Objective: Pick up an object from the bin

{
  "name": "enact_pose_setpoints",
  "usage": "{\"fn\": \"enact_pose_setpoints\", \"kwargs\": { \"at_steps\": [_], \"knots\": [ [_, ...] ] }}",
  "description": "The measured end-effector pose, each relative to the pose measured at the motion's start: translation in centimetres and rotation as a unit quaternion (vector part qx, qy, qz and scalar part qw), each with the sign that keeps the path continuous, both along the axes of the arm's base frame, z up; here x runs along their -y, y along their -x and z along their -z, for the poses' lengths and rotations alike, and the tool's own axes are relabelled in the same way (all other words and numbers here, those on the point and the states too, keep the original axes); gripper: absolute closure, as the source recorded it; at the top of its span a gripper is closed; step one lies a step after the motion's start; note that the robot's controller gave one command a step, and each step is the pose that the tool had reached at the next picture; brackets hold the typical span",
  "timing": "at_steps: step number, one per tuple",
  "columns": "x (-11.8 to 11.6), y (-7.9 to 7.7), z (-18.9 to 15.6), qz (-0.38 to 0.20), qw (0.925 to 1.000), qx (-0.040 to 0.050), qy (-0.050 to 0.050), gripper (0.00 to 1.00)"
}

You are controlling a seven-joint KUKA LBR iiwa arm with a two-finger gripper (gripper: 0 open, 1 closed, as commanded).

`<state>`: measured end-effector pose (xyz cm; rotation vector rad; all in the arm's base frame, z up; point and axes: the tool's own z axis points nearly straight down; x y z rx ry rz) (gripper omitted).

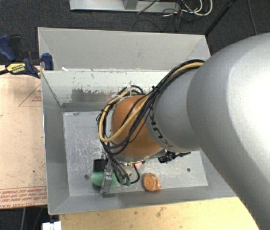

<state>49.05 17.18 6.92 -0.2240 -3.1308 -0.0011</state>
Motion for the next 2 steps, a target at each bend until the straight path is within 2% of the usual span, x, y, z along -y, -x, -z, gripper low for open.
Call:
{"fn": "enact_pose_setpoints", "kwargs": {
  "at_steps": [2],
  "knots": [
    [0.04,0.13,-0.63,0.000,1.0000,-0.0019,0.001,1.00]
  ]
}}
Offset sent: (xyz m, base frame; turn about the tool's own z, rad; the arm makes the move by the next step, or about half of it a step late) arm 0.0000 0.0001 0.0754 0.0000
